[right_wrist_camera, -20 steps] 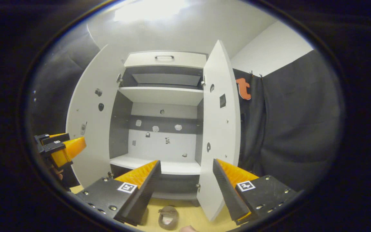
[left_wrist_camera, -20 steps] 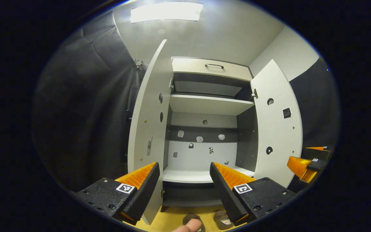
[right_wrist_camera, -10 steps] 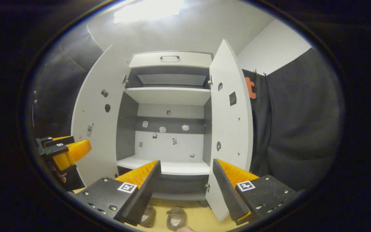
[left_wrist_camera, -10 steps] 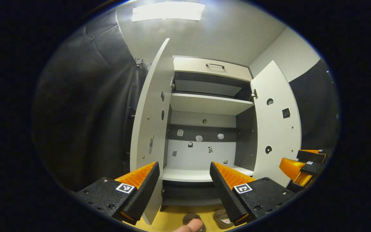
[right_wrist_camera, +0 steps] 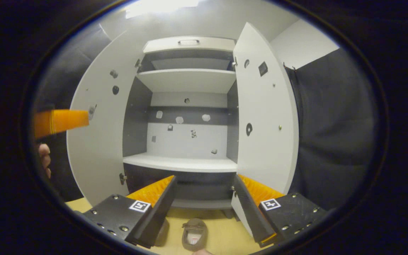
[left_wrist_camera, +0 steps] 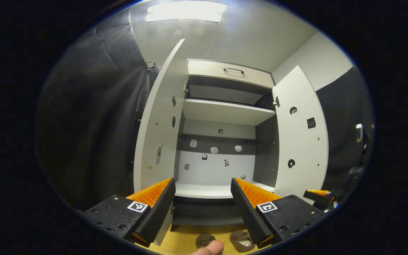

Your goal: Grab one shoe with the right hand and put it into the shoe cabinet, grab the other shoe with the left hand and put it into the shoe cabinet; then close the right door with the right hand and the left door with the left hand.

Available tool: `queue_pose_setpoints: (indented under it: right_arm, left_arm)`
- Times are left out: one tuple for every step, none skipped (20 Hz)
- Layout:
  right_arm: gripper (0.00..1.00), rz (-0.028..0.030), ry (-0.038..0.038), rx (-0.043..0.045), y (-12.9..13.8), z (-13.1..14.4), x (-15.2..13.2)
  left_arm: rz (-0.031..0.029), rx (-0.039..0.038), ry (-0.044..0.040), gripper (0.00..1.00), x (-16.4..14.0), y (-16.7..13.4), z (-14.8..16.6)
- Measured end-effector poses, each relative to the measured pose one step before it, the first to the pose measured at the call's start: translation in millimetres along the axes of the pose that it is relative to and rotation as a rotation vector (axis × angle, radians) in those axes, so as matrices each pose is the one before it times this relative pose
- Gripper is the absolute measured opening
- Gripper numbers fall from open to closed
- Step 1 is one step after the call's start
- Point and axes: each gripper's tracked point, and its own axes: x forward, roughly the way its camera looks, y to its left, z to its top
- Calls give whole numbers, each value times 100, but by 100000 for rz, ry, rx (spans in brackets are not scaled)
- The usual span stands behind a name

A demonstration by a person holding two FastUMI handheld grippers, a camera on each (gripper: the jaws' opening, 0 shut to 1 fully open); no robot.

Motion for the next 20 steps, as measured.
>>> queue_pose_setpoints:
  right_arm:
    - [97,1001,2306,406,348,-1830,377]
    - [97,1036,2815,361,308,-1852,404]
    - [97,903,3200,108,202,-1864,501]
    - [97,-68,3406,432,-117,-1875,489]
    - [97,194,3542,238,-3,-1942,478]
    - [98,229,3462,-213,-7,-1885,620]
    - [97,-208,3841,-463,-21,-2002,567]
    - [95,899,3728,-707,209,-1844,547]
    - [95,1282,3114,-275,272,-1575,573]
    - [97,1162,2584,174,293,-1401,639]
    - [98,829,3078,-99,178,-1415,835]
    - [97,541,3560,-32,188,-1422,734]
    - [97,851,3948,407,296,-1501,646]
    - [98,1965,3083,846,582,-1120,725]
    - [97,1632,2511,752,524,-952,523]
    - [95,-5,3041,434,184,-1068,655]
    - [95,-555,3874,50,-12,-1334,860]
    - [97,-420,2871,-239,119,-931,497]
    - [95,462,-117,-953,425,-283,644]
    - [97,-331,-119,-1343,186,-43,502]
  left_arm:
    - [-60,-84,-298,96,449,-144,-98]
    - [213,-525,-348,96,457,-192,-151]
    - [-115,-550,-164,96,555,-291,-194]
    - [-863,-488,268,96,441,-403,-376]
    - [-1294,-280,559,96,503,-412,-324]
    - [-1121,496,-48,96,650,-323,-256]
    - [-920,870,76,96,639,-233,-257]
    - [-381,288,-27,96,614,-55,-304]
    - [-289,-670,390,96,519,-60,-341]
    - [-412,-933,490,93,511,-75,-432]
    - [-685,-778,208,96,436,-67,-330]
    - [-989,-333,171,96,388,18,-385]
    - [-370,-558,122,96,348,214,-425]
    - [-144,-931,-544,96,346,308,-249]
    - [-404,-518,-48,96,420,246,-244]
    - [-650,234,-498,96,375,123,-261]
    - [-297,1304,622,96,443,267,-201]
    - [404,1066,214,96,317,451,-286]
    - [-686,1201,537,96,292,154,-155]
    - [-1146,652,314,96,170,19,-133]
